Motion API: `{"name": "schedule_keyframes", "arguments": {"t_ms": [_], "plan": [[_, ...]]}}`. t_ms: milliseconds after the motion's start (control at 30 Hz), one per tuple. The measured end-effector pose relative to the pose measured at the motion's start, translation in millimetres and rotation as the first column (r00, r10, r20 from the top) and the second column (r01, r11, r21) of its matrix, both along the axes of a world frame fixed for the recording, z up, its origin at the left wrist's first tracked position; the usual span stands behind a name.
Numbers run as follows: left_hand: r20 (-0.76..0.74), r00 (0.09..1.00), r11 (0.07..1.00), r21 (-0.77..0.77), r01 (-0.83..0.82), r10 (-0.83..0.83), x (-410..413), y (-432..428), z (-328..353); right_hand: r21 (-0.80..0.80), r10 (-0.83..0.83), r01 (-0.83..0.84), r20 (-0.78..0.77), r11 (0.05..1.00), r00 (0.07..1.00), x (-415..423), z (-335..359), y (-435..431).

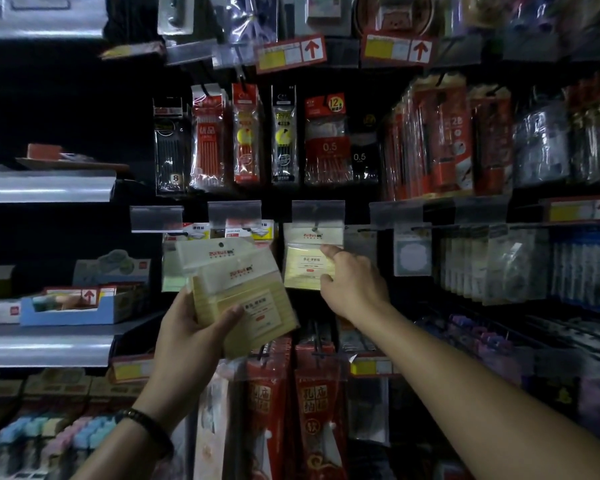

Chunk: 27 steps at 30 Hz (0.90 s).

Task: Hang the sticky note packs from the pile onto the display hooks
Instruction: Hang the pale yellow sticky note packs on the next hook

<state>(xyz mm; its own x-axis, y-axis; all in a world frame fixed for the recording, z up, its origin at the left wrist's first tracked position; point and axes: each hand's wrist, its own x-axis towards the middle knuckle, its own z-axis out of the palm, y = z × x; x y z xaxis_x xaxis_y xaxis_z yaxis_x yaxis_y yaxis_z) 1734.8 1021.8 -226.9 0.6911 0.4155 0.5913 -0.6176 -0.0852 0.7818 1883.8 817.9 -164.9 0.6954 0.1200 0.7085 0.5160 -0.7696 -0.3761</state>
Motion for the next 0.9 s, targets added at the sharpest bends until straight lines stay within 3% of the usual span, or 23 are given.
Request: {"name": "schedule_keyframes", "arguments": {"t_ms": [100, 200, 267, 333, 400, 467, 567, 667, 767, 900], "plan": [[-0.008, 1.0, 1.0, -0.006, 0.028, -0.028, 2.3, -3.9, -0.8, -0.096, -0.087, 0.092, 0.061, 0.991, 0.994, -9.4, -5.8, -7.4], [-0.028, 0.996, 0.996, -0.041, 0.079, -0.08, 7.0, -11.9, -1.1, 0.099, 0.143, -0.165, 0.198, 0.981, 0.97, -20.9, -19.3, -13.3], [-0.047, 0.994, 0.994, -0.049, 0.095, -0.097, 11.0, -18.3, -1.1, 0.238, 0.332, -0.371, 0.187, 0.898, 0.924, -28.1, -28.8, -13.7], [-0.042, 0.995, 0.995, -0.053, 0.085, -0.087, 14.2, -24.4, -0.8, 0.397, 0.532, -0.508, 0.057, 0.764, 0.845, -37.2, -36.5, -12.2], [-0.036, 0.995, 0.994, -0.06, 0.093, -0.095, 15.8, -30.2, 0.0, 0.538, 0.704, -0.58, -0.035, 0.611, 0.709, -44.6, -41.0, -10.3], [-0.036, 0.993, 0.993, -0.054, 0.109, -0.111, 16.8, -35.8, 1.3, 0.585, 0.778, -0.619, -0.033, 0.524, 0.627, -46.4, -44.7, -9.3], [-0.029, 0.997, 0.997, 0.006, 0.073, -0.073, 17.7, -40.1, 2.6, 0.555, 0.749, -0.632, 0.024, 0.541, 0.662, -43.3, -46.1, -10.1], [-0.012, 0.996, 0.992, 0.097, -0.084, 0.085, 16.8, -31.8, 1.7, 0.597, 0.744, -0.62, 0.057, 0.51, 0.666, -40.7, -45.2, -9.4], [0.022, 0.978, 0.972, 0.104, -0.211, 0.21, 11.9, -15.5, 0.8, 0.643, 0.671, -0.586, 0.149, 0.493, 0.727, -36.6, -42.1, -13.2], [0.013, 0.966, 0.957, 0.135, -0.257, 0.258, 6.2, -3.2, 0.2, 0.592, 0.592, -0.618, 0.275, 0.517, 0.758, -34.6, -39.8, -16.2]]}}
